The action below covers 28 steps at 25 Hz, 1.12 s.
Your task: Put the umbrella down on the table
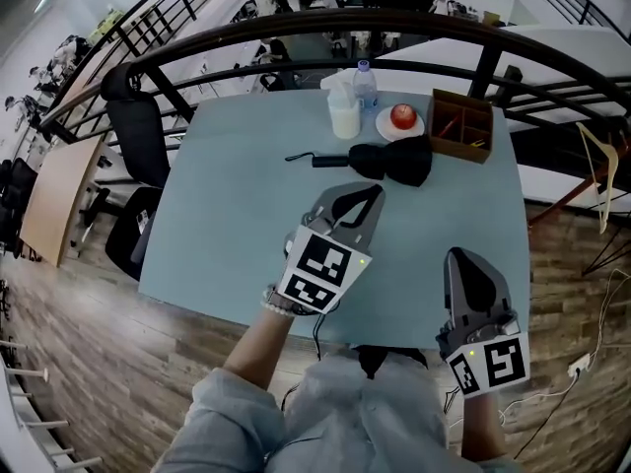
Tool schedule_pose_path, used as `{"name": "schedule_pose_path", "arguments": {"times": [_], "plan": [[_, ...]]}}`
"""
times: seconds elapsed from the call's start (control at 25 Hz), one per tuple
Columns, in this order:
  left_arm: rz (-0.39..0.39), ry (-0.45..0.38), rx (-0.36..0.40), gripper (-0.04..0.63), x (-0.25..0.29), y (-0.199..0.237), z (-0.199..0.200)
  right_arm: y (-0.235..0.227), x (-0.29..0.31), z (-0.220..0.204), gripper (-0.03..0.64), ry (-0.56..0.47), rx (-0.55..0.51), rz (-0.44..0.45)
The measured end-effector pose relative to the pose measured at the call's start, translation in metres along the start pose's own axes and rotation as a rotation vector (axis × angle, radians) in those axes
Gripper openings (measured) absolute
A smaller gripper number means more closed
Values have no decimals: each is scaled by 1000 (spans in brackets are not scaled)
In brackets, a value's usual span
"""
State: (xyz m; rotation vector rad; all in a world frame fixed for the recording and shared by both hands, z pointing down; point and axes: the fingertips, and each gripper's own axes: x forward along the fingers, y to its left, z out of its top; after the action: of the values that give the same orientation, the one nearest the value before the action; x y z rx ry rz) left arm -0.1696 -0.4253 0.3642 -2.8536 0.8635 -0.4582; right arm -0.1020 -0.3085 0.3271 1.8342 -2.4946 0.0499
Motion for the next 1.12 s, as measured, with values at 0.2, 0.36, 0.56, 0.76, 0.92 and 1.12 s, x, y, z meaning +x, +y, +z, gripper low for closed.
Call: {"name": "schedule_pose_path", "arguments": {"times": [0.2,0.36,0.56,0.76,0.92,1.12], "plan": [[37,1,-18,5,-32,-11,0,6,-6,6,-5,-15,-11,22],[87,8,-30,5,-47,-19,1,6,-12,7,-5,-20,-9,43],[138,-8,-96,5,-62,-40,11,-3,-31,10,-5,-28,1,68],[153,-28,-168,5,-74,-75,25,-12,-60,10,-5,-25,11,99],[163,-56,-246,5,-82,-102,33,-14,-83,9,-5,-34,16,124],[185,-45,-250,5,-90,-135,39,-16,-111,4,-5,-32,36,152]]}}
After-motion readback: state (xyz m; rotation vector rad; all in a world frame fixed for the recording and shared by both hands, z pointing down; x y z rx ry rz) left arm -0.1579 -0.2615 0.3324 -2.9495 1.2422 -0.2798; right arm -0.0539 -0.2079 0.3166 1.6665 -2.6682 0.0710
